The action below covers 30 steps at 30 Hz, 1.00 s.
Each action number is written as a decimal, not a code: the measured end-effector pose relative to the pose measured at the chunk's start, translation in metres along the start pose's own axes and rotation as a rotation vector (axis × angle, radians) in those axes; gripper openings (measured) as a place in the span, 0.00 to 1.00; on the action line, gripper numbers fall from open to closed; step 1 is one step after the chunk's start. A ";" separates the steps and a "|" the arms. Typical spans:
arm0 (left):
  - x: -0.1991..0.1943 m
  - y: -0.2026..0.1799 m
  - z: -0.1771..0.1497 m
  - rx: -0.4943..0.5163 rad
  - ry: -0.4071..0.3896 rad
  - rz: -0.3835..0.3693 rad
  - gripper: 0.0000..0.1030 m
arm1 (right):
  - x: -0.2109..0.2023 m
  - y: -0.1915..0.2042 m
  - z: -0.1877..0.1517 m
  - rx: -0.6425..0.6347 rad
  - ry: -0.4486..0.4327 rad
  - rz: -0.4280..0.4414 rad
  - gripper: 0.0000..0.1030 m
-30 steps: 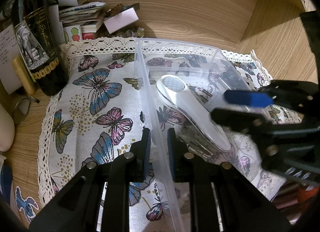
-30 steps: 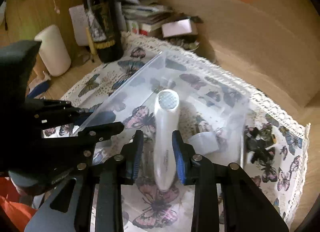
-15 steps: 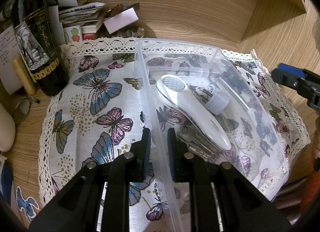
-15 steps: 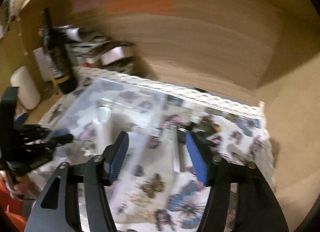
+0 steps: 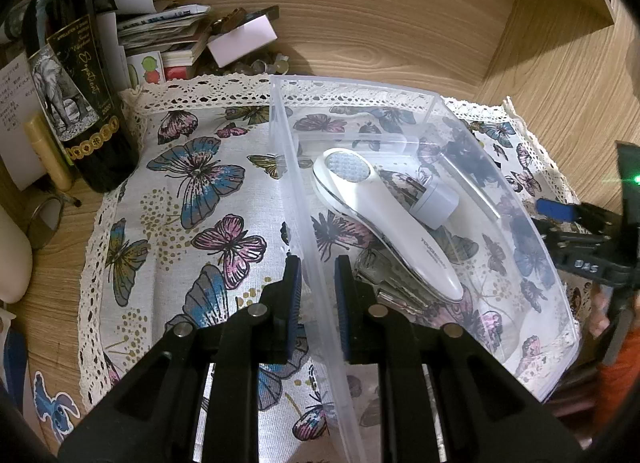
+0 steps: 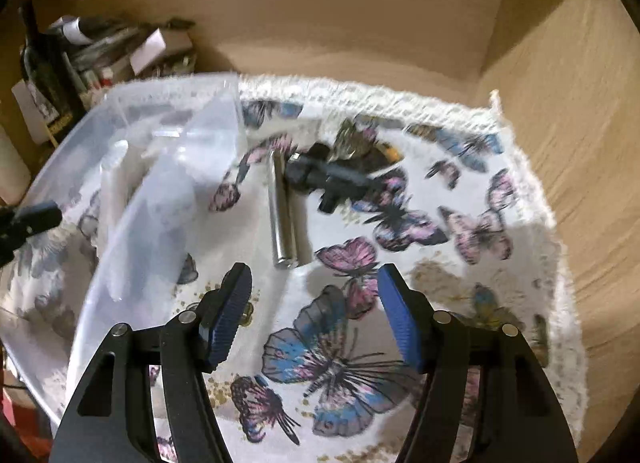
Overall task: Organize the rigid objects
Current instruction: 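Grasp the silver pen on the cloth with the right tool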
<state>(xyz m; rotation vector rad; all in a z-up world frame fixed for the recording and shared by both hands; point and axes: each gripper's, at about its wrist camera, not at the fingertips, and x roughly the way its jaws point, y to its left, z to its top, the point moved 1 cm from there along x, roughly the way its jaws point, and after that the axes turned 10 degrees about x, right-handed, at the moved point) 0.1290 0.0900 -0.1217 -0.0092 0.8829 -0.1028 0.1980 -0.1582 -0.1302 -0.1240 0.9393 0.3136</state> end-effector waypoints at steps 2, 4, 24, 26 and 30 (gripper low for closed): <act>0.000 0.000 0.000 -0.001 0.000 -0.001 0.15 | 0.008 0.002 0.006 -0.003 0.019 0.008 0.46; 0.000 0.000 0.000 0.000 0.000 0.000 0.15 | 0.016 0.006 0.015 -0.013 0.032 0.026 0.40; 0.001 0.000 -0.001 0.001 -0.001 0.002 0.15 | 0.014 0.033 0.034 -0.062 -0.013 0.050 0.14; 0.001 0.000 -0.001 0.002 0.000 0.002 0.15 | -0.002 0.032 0.036 -0.060 -0.045 0.063 0.14; 0.001 0.000 -0.002 0.003 0.000 0.004 0.15 | -0.035 0.038 0.039 -0.067 -0.106 0.094 0.14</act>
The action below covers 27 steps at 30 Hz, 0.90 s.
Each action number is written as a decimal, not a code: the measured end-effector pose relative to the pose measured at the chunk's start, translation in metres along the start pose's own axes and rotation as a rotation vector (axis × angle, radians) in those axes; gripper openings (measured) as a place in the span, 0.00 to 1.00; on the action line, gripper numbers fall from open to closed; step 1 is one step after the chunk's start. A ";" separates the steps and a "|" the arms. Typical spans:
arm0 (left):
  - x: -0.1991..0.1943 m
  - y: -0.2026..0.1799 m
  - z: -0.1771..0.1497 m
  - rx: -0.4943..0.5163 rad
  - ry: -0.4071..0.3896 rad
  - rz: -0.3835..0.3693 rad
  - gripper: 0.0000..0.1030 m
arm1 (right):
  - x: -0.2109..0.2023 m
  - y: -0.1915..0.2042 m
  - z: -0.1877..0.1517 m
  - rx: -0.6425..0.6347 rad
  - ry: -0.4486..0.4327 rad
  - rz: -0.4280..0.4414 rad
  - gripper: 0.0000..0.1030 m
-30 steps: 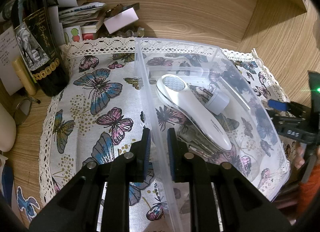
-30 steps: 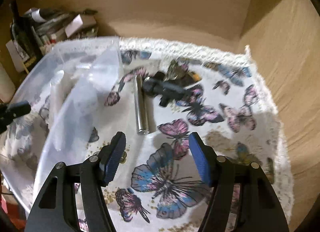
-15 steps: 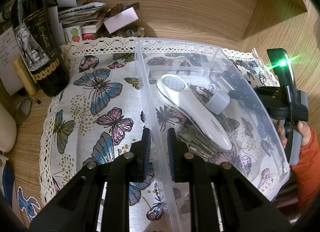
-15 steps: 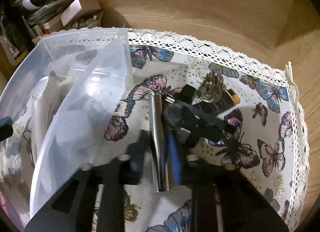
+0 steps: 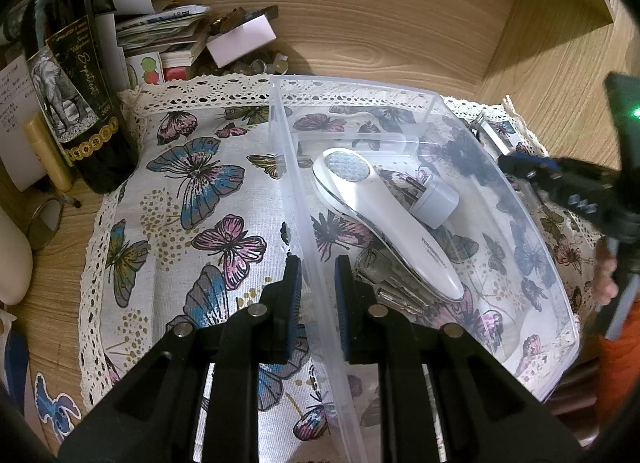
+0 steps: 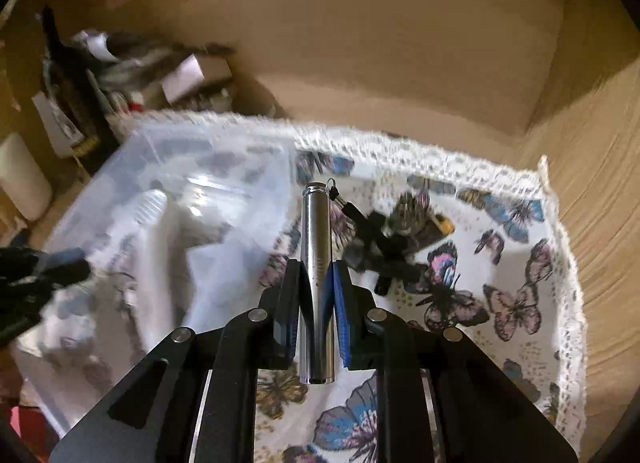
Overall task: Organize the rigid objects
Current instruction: 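Grasp the silver pen on the cloth with the right tool, then lower the silver pen into the box beside the brush and release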
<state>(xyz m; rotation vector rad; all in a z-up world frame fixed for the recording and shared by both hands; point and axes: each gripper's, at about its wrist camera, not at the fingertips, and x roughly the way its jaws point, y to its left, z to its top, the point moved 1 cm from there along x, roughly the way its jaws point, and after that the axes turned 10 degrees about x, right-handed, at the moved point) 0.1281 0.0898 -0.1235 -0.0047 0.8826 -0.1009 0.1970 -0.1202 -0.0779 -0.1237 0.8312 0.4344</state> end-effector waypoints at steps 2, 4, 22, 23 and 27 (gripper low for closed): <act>0.000 0.000 0.000 0.000 -0.001 0.001 0.15 | -0.013 0.006 0.003 -0.014 -0.028 0.013 0.14; 0.000 0.000 0.000 -0.002 -0.002 0.003 0.15 | -0.020 0.012 0.007 -0.033 -0.053 0.032 0.14; -0.001 -0.001 0.001 -0.002 -0.001 0.002 0.15 | -0.032 0.087 -0.006 -0.200 -0.066 0.188 0.14; -0.001 -0.001 0.001 -0.002 -0.002 0.001 0.15 | -0.027 0.091 -0.008 -0.211 -0.047 0.194 0.14; -0.002 -0.001 0.001 -0.003 -0.003 -0.001 0.15 | -0.003 0.106 -0.019 -0.264 0.035 0.185 0.14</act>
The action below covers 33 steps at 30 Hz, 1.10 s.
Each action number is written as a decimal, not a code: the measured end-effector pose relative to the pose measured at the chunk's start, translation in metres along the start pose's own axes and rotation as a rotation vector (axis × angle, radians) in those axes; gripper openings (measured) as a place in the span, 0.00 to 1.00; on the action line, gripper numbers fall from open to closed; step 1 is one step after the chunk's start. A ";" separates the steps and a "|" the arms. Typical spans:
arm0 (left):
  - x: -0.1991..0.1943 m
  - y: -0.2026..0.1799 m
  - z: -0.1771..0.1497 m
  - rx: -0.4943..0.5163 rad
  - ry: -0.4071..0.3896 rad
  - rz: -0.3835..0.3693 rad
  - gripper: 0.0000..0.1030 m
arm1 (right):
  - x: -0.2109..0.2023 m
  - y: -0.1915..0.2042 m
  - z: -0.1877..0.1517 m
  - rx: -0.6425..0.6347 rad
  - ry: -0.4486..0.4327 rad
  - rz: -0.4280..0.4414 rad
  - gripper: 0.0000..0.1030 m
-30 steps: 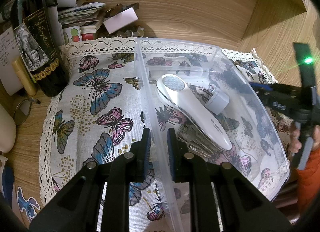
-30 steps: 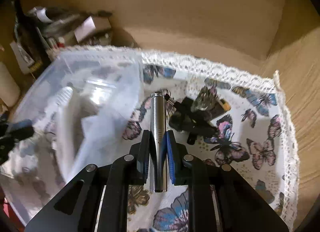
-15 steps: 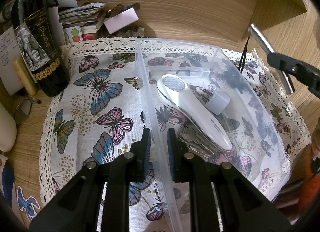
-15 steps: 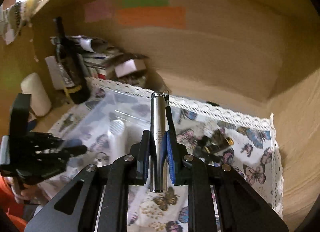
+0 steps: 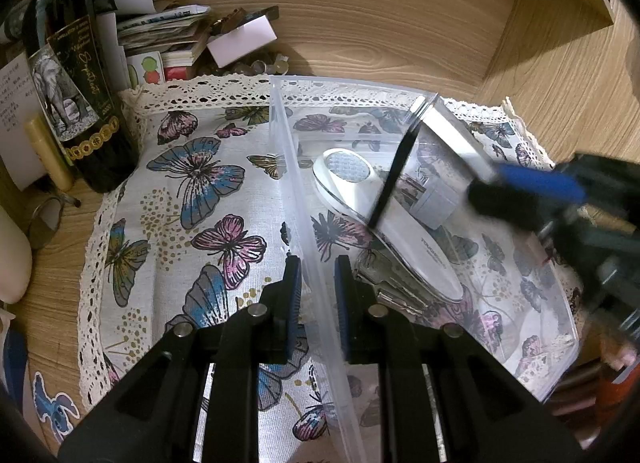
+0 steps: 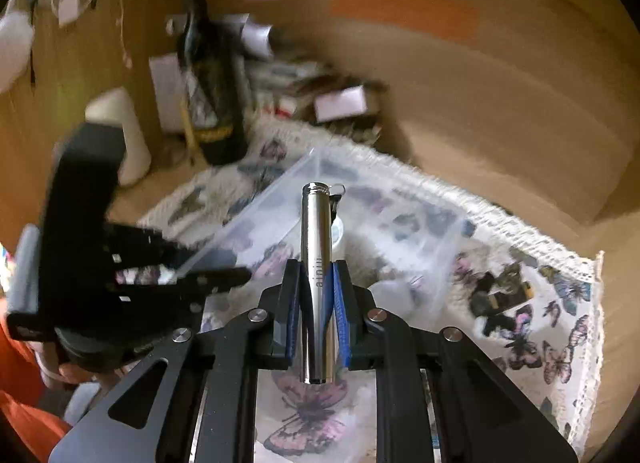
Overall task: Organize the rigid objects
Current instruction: 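Lower the silver pen into the box beside the brush and release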
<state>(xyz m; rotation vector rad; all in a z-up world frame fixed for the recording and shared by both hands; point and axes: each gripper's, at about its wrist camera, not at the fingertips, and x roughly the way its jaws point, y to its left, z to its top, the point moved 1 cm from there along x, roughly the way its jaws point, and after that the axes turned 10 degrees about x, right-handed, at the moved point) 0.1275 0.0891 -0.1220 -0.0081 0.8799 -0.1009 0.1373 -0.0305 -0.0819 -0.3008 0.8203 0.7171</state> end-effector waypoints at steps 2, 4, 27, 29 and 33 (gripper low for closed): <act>0.000 0.000 0.000 0.000 0.000 0.000 0.15 | 0.010 0.003 -0.004 -0.016 0.038 -0.003 0.14; 0.000 0.000 0.000 -0.001 0.000 -0.002 0.15 | 0.019 0.005 -0.006 -0.030 0.075 -0.009 0.14; 0.000 -0.001 0.000 0.005 -0.001 -0.003 0.15 | 0.002 -0.020 -0.002 0.026 0.042 -0.048 0.24; 0.000 0.000 0.000 0.005 -0.001 -0.003 0.15 | -0.011 -0.027 -0.001 0.040 -0.004 -0.076 0.27; 0.000 0.000 0.000 0.007 -0.001 -0.003 0.15 | -0.028 -0.047 -0.003 0.093 -0.047 -0.114 0.34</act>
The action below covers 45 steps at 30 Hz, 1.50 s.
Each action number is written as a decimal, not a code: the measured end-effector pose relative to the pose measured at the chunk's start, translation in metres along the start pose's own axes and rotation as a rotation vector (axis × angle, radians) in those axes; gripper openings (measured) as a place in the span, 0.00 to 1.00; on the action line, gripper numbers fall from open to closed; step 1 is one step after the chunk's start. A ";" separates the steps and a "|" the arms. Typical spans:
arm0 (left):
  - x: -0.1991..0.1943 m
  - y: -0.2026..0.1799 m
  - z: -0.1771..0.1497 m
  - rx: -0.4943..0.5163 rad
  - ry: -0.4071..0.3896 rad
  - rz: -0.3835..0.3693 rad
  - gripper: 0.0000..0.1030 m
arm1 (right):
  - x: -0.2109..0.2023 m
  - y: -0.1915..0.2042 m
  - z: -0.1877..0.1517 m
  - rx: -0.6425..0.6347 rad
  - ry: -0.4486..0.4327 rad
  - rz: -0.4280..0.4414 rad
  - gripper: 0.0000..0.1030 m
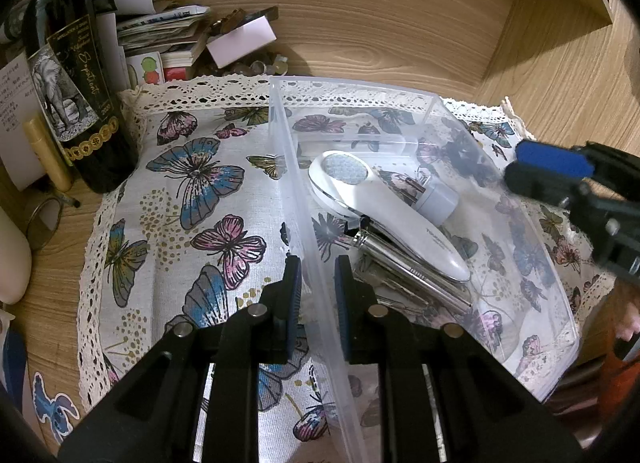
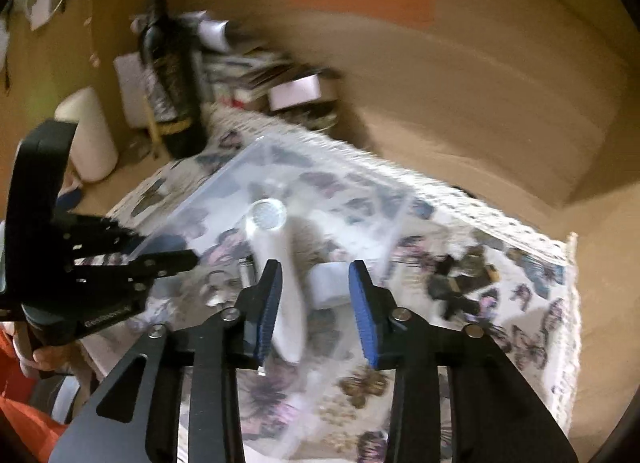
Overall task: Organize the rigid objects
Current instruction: 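Lower the silver pen into the box beside the brush and release, then grasp the black marker on the cloth with the right tool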
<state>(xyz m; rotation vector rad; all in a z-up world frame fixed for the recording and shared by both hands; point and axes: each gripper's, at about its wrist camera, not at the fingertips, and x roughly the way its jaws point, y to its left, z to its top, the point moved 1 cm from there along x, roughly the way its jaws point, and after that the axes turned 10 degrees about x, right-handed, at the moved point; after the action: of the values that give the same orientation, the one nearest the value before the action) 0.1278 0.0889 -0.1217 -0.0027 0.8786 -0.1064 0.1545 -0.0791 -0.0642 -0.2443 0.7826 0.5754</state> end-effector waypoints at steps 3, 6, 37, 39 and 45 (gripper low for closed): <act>0.000 0.000 0.000 0.000 0.000 0.000 0.15 | -0.004 -0.021 -0.004 0.046 -0.010 -0.045 0.40; 0.000 0.000 0.000 0.000 0.000 -0.001 0.15 | 0.000 -0.041 -0.012 0.091 0.014 -0.085 0.42; 0.000 0.003 -0.003 -0.007 0.011 -0.014 0.15 | 0.096 -0.119 -0.015 0.260 0.160 -0.165 0.32; 0.001 0.003 -0.003 -0.007 0.011 -0.015 0.15 | 0.092 -0.115 -0.017 0.252 0.155 -0.162 0.32; 0.000 0.004 -0.003 -0.007 0.011 -0.015 0.15 | 0.068 -0.100 -0.017 0.231 0.110 -0.150 0.32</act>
<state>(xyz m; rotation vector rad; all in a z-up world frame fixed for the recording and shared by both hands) 0.1261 0.0925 -0.1240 -0.0152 0.8901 -0.1175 0.2399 -0.1411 -0.1249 -0.1211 0.9211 0.3290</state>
